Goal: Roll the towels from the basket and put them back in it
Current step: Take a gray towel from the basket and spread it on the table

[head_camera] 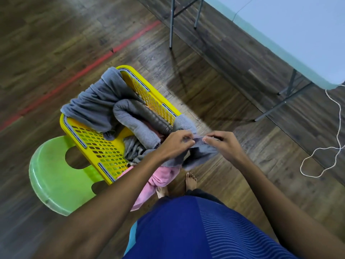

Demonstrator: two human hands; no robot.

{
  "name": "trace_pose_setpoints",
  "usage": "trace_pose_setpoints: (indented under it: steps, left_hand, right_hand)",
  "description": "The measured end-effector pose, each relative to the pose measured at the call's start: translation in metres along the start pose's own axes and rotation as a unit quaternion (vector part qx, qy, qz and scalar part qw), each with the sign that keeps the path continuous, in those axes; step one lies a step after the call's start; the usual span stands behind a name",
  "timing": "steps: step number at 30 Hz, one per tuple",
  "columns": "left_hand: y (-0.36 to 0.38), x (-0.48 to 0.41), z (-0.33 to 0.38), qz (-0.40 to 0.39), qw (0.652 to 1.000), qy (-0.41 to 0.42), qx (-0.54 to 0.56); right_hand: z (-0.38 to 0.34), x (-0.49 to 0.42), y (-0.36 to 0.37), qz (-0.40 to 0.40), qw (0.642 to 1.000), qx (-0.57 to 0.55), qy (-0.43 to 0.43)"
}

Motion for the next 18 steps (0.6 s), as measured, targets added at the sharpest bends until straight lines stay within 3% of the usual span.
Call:
trace_pose_setpoints:
  steps: [2,4,7,9,11,14,18]
  left_hand:
    - [-0.002,-0.002,-0.008,-0.067,0.997,-0.037,-0.002]
    - [-0.006,-0.004,-0.017,-0.084,0.995,-0.052,-0.022]
    - [-0.013,-0.005,-0.011,-0.029,0.998,-0.018,-0.054]
    - [-0.01,-0.005,0.006,0.003,0.997,0.033,-0.071]
    - [-0.005,-0.004,0.025,0.015,0.993,0.078,-0.087]
    - [-0.005,-0.004,0.049,0.041,0.988,0.113,-0.097]
    - [-0.02,-0.003,0.062,0.068,0.989,0.102,-0.078]
  right_hand:
    - [-0.002,0.007,-0.006,-0.001,1.0,0.024,-0.008]
    - [0.001,0.014,-0.009,0.001,1.0,0.019,-0.006]
    - [0.009,0.019,-0.015,0.028,0.999,0.013,0.027]
    - [0.008,0.019,-0.02,0.038,0.996,0.077,0.028]
    - [0.002,0.017,-0.017,0.01,0.995,0.1,0.021]
    - [-0.015,0.014,-0.009,-0.049,0.996,0.071,0.009]
    - [-0.026,0.013,-0.01,-0.045,0.999,0.005,-0.001]
Point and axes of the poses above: each hand's wrist, its own x-axis away from the middle knuckle, its own y-axis out of the palm, z = x × y, the point moved 6 cm from there along -x, towards the middle knuckle, and after that the axes turned 1 degree about -z, right-handed, at the moved point
